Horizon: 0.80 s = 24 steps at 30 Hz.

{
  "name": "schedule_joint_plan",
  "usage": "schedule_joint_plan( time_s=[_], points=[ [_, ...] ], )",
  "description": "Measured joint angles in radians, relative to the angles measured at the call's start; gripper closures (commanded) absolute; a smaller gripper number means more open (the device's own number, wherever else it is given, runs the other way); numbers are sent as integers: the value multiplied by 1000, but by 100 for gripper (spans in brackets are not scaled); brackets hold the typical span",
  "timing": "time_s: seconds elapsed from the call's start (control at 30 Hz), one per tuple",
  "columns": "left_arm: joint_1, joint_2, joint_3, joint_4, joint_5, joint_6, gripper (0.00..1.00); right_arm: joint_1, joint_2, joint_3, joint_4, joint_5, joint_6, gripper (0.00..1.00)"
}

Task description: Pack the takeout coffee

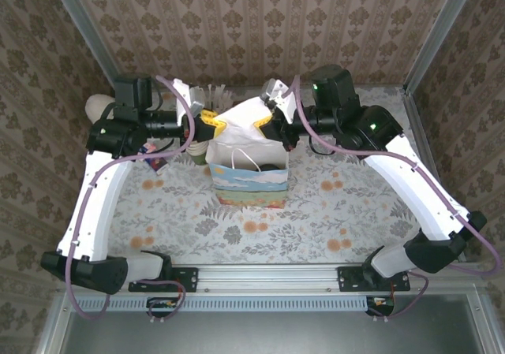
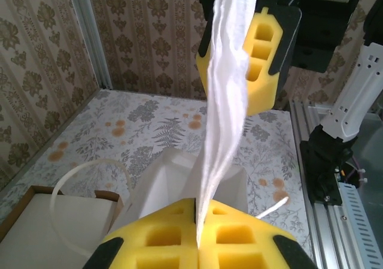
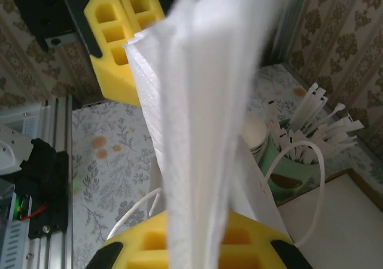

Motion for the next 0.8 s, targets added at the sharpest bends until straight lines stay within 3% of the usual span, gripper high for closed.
schedule_joint_plan(
  time_s=[0.1,0.17,0.2,0.3,0.47,0.6,0.8],
  points=[
    [1,-27,-58,88,-23,-74,24,7,0,-16,6,35,64,100],
    [1,-50,-96,155,-65,-137,5,11,0,-24,2,58,95,100],
    [1,-66,-117,193,-97,-173,0,12,0,-27,-3,69,112,100],
    [1,-122,-184,293,-217,-283,0,13,0,-28,-21,105,156,100],
    [1,-216,-272,377,-535,-483,0,15,10,-7,-71,167,246,100],
    [1,-281,-312,343,-790,-596,0,25,67,55,-116,188,294,100],
    [1,-355,-374,254,-1028,-711,0,52,177,117,-206,161,277,100]
  ],
)
